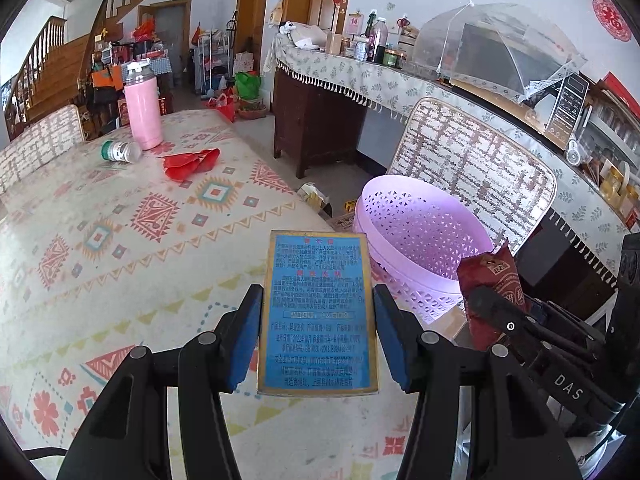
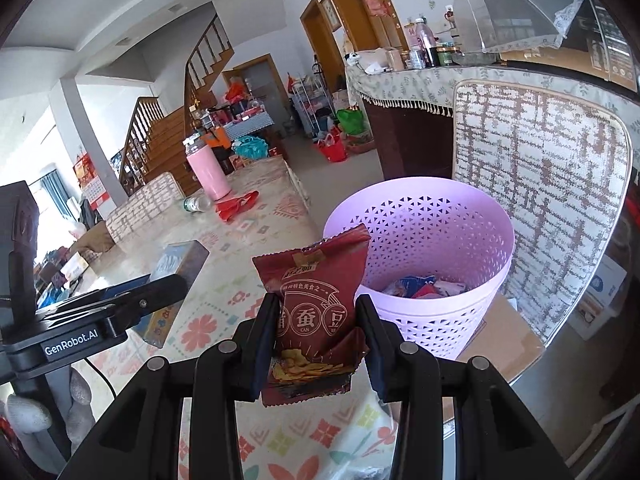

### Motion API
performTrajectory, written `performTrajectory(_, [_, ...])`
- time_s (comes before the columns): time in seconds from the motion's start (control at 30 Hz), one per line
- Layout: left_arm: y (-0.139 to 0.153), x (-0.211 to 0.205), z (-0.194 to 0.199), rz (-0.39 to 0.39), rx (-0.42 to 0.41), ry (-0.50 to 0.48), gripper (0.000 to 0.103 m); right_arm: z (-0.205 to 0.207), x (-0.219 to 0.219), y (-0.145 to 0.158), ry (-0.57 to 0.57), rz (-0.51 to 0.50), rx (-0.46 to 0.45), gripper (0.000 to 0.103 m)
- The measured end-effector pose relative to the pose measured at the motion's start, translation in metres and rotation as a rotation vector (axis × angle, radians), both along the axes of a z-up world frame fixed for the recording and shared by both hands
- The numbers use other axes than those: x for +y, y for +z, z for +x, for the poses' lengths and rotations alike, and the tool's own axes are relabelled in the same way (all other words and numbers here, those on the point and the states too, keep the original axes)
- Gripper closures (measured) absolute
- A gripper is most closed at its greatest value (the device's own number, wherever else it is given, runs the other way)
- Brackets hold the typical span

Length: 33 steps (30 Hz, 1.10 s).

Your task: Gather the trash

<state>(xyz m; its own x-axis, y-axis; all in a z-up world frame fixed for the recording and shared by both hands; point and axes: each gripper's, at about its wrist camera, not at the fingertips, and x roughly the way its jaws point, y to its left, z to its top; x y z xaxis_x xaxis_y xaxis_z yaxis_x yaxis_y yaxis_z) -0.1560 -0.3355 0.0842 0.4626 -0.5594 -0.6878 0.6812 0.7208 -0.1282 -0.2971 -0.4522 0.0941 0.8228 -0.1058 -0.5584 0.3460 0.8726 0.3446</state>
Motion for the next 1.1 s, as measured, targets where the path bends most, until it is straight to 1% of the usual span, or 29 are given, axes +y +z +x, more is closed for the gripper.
performTrajectory(0.17, [-0.009, -0.013, 0.002, 0.019, 0.008, -0.004, 0.05, 0.002, -0.008, -0.008, 0.002, 0.03, -0.007, 0.061])
performTrajectory(0.37, [-0.018, -0.027, 0.003, 0.04, 0.024, 0.0, 0.05, -0.004, -0.018, -0.019, 0.009, 0.069, -0.024, 0.061])
performTrajectory(0.5, [-0.02, -0.034, 0.003, 0.04, 0.04, -0.006, 0.05, -0.011, -0.033, -0.027, -0.008, 0.087, -0.02, 0.061])
performTrajectory(0.63, [-0.02, -0.041, 0.002, 0.041, 0.039, -0.013, 0.05, -0.016, -0.049, -0.033, -0.035, 0.099, -0.016, 0.061])
performTrajectory(0.83, [-0.024, -0.051, 0.002, 0.058, 0.039, -0.034, 0.05, -0.018, -0.06, -0.039, -0.059, 0.12, -0.015, 0.061])
performTrajectory(0.93, [-0.024, -0.054, 0.006, 0.057, 0.043, -0.04, 0.05, -0.015, -0.064, -0.04, -0.064, 0.126, -0.012, 0.061])
performTrajectory(1.1, [-0.02, -0.062, 0.016, 0.048, 0.054, -0.044, 0.05, -0.007, -0.07, -0.033, -0.069, 0.116, -0.023, 0.061])
